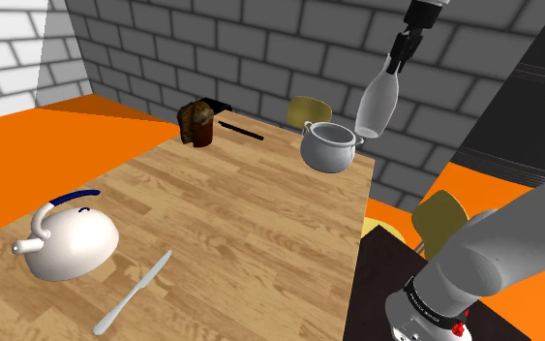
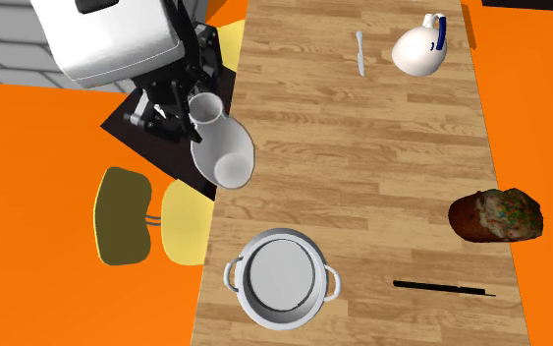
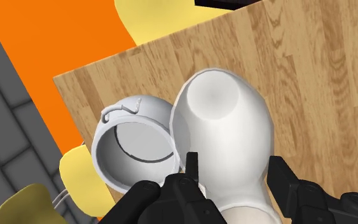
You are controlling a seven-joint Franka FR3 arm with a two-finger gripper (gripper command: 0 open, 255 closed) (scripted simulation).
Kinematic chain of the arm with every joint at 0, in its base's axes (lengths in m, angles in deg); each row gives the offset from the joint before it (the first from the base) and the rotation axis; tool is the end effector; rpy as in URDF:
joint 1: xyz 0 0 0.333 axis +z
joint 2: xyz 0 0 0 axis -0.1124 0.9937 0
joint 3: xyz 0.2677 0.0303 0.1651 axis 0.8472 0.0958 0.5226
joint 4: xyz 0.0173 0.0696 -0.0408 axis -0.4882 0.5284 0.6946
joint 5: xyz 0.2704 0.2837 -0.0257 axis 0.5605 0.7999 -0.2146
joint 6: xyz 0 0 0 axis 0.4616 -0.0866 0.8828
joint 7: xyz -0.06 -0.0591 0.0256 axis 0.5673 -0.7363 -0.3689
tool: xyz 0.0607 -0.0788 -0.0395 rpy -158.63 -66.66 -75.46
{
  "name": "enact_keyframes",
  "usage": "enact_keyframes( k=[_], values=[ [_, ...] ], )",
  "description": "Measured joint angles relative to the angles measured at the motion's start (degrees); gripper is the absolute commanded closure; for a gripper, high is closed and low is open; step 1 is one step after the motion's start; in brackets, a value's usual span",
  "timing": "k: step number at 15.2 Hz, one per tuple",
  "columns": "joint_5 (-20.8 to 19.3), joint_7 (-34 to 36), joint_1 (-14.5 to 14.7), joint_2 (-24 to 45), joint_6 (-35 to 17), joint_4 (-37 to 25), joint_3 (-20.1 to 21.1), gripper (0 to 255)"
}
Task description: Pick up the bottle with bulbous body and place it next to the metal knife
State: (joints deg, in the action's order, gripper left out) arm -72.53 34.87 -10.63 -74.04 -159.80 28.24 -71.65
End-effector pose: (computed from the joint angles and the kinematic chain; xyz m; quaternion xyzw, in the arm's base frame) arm 0.4078 -0.1924 0.7217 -0.9977 -0.0581 -0.0354 0.0034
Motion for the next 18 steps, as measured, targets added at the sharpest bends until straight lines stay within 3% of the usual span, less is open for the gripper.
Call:
enact_keyframes(
  k=[5,18],
  values=[
    [0.38,0.29,0.25,1.28,3.15,-4.36,0.19,255],
    [1.70,18.37,4.71,-11.71,-3.68,15.59,13.50,255]
  ],
)
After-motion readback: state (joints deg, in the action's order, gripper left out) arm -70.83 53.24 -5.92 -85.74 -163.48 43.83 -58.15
